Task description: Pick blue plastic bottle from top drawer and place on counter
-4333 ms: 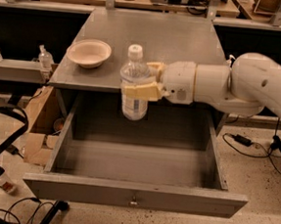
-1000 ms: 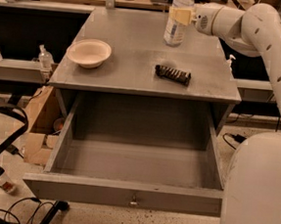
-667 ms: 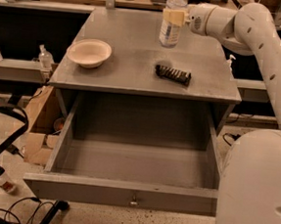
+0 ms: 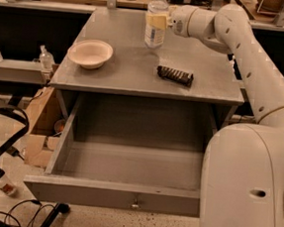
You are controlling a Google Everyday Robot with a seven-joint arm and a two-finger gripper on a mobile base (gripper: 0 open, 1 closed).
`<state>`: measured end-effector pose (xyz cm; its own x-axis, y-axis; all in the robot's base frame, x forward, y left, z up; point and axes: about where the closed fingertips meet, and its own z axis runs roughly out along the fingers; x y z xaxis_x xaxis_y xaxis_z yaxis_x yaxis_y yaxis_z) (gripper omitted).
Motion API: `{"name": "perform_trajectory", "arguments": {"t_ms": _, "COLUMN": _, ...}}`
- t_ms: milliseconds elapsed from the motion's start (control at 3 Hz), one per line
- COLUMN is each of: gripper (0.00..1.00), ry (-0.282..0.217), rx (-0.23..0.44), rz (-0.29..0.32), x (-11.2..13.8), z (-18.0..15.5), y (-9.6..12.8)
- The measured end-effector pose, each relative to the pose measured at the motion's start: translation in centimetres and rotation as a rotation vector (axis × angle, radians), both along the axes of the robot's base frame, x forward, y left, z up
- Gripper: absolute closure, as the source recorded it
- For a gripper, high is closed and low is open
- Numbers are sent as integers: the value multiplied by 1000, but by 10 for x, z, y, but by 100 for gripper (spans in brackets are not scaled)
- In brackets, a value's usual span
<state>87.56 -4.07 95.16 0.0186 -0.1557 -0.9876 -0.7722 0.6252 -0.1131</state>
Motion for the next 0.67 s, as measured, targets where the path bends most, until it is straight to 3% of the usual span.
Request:
{"name": "perform_trajectory", "arguments": {"t_ms": 333, "gripper": 100, "ry": 33, "rx": -93, "rz": 29, "x": -2, "z": -23, "y": 14}}
{"name": "perform_trajectory", "arguments": {"t_ms": 667, "gripper": 100, "ry": 78, "rx": -135, "rz": 35, "x": -5, "z": -38, "y": 14}}
